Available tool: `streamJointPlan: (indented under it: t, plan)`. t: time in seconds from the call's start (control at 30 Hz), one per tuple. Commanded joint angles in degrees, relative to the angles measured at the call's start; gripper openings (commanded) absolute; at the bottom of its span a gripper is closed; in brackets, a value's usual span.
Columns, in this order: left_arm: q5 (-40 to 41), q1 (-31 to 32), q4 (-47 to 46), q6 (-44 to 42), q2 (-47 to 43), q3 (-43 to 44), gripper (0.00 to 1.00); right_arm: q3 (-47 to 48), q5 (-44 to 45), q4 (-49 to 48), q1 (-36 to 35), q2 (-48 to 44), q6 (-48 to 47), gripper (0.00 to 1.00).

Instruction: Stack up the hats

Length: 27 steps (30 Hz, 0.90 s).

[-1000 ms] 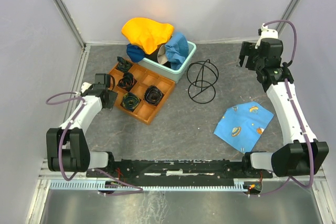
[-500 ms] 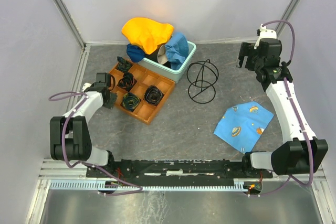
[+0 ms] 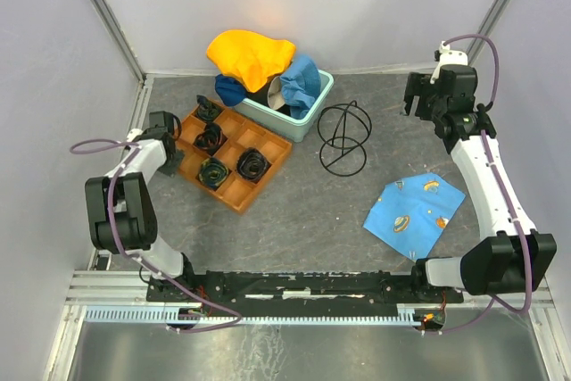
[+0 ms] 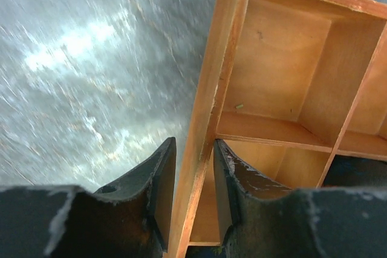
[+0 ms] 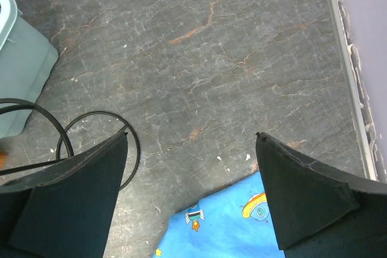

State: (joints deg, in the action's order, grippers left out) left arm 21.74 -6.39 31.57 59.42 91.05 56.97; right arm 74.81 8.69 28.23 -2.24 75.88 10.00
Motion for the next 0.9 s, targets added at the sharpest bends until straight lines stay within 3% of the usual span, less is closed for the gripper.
streamJointPlan:
  t: [0.0,0.23,0.37,0.5,0.63,0.73,0.87]
  plan:
    - [7.88,-4.11,-0.59,-8.34,2.76,5.92,0.39,3.37,-1.72,-0.27,-0.22,0.6,0.12,0.95]
    - [10.57,-6.74,-2.11,-22.43,13.72,20.46,0.47,4.71,-3.99,1.01,-0.23,1.83,1.83,0.94]
    - [8.71,-7.14,0.45,-29.2,23.25,34.66,0.58,5.6,-5.01,2.27,-0.2,2.3,2.43,0.94]
    - [6.82,-7.14,6.34,-30.91,28.3,45.0,0.59,6.0,-5.14,3.26,-0.26,2.3,2.17,0.94]
    - [1.64,-6.78,5.86,-28.63,19.65,40.99,0.58,6.03,-4.43,3.33,-0.22,2.08,1.4,0.94]
    - [-4.43,-5.62,5.55,-25.53,10.07,32.66,0.58,6.21,-4.29,3.09,-0.29,2.3,1.48,0.95]
    - [-12.11,-1.45,2.98,-19.38,-3.03,19.2,0.48,5.98,-5.05,2.51,-0.31,2.9,2.22,0.95]
